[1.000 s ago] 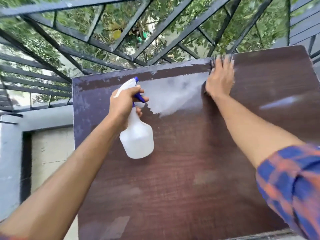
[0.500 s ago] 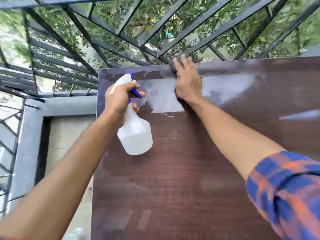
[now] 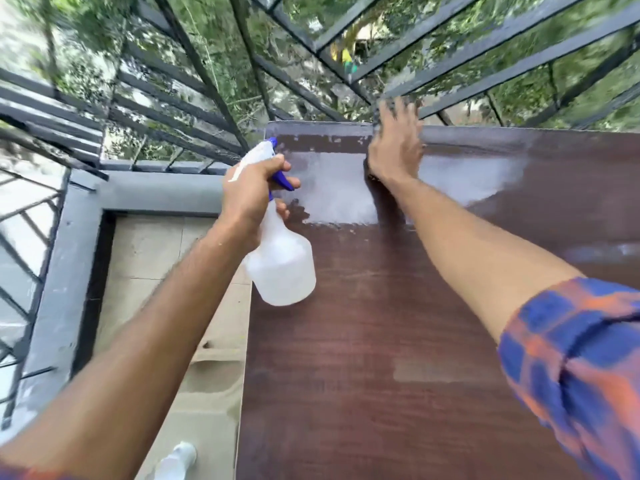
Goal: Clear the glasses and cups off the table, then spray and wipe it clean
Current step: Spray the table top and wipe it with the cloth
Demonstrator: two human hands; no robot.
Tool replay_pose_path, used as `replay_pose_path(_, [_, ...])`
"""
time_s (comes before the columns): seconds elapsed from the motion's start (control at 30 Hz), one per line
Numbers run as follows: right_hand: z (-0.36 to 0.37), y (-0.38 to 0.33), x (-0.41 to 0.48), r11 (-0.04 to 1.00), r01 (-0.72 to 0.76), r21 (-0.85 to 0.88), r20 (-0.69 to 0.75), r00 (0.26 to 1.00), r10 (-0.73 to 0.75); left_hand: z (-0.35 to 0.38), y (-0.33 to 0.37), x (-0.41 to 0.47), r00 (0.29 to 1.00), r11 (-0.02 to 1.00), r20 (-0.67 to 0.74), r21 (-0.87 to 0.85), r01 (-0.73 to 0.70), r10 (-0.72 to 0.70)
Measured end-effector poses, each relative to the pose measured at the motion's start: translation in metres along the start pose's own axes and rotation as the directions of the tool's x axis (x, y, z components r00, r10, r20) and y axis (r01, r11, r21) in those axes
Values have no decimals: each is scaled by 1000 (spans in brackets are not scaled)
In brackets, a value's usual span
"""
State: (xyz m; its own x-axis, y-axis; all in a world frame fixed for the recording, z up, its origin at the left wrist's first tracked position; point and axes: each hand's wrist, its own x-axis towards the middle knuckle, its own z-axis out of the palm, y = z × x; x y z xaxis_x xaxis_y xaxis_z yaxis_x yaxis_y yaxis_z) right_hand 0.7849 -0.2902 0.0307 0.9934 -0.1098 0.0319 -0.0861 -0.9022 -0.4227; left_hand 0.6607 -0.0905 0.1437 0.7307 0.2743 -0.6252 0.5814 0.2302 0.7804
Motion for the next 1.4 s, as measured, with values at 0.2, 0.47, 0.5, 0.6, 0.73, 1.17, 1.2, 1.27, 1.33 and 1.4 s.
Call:
replay_pose_path(0.2, [58, -134, -36, 939, 322, 116, 194, 920, -340, -63, 3, 8, 998, 1000, -56, -14, -9, 9])
replay_pose_path(0.47, [61, -124, -65, 681, 716, 153, 331, 613, -718, -88, -2, 2, 998, 999, -62, 25, -29, 30])
replay_pose_path(0.5, [59, -118, -73, 640, 746, 184, 325, 569, -756, -85, -2, 1, 998, 999, -53, 34, -32, 34])
replay_pose_path(0.6, [44, -85, -94, 628, 747, 218, 282, 568, -773, -74, -4, -6, 999, 999, -14, 32, -35, 36])
replay_pose_path(0.73, [5, -5, -101, 843, 513, 160, 151, 831, -535, -59, -8, -18, 998, 999, 49, 32, -32, 31])
replay_pose_path(1.17, [-63, 119, -163, 866, -497, -56, -221, 852, 475, -57, -30, -37, 990, 997, 140, 75, 0, -10])
replay_pose_path(1.2, [-52, 90, -166, 890, -453, -60, -194, 879, 435, -60, -31, -39, 991, 997, 137, 74, -8, -2])
replay_pose_path(1.27, [-25, 30, -181, 973, -225, -50, -108, 970, 219, -67, -33, -42, 991, 997, 131, 66, -26, 17])
replay_pose_path(1.33, [5, -28, -206, 990, 136, -29, 2, 991, -136, -74, -37, -47, 992, 997, 117, 59, -50, 43])
replay_pose_path(1.4, [23, -70, -234, 909, 417, -3, 127, 902, -413, -80, -43, -53, 993, 997, 99, 46, -65, 61])
